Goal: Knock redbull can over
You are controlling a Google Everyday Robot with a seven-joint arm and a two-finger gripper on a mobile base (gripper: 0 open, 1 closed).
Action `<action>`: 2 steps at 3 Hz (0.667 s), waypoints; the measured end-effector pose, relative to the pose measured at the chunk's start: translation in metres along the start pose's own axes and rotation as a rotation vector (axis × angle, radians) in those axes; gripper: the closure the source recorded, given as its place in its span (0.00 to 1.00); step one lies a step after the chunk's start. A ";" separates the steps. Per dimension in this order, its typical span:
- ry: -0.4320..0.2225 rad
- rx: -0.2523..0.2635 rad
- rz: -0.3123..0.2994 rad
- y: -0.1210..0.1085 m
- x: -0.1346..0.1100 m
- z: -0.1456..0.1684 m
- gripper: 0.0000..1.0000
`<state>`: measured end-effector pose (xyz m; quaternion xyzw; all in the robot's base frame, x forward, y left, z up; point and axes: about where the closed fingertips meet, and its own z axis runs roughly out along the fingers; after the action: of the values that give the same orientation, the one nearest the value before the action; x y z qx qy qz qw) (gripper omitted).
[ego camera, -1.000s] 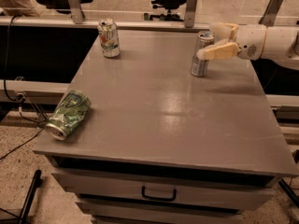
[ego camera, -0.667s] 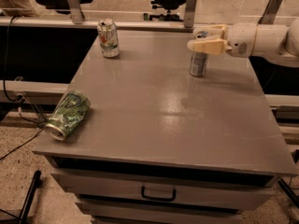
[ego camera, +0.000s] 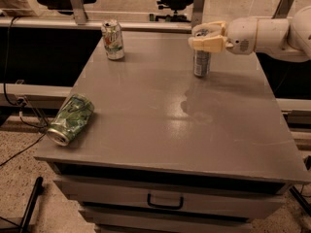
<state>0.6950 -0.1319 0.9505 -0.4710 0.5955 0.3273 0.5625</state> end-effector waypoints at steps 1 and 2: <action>0.112 0.053 -0.014 -0.002 -0.003 -0.001 1.00; 0.379 0.126 -0.040 0.016 -0.007 0.004 1.00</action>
Offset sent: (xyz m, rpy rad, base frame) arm -0.0532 -0.0105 0.0241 -0.8196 0.1447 -0.3687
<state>0.6812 -0.1217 0.9542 -0.4997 0.7005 0.1837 0.4752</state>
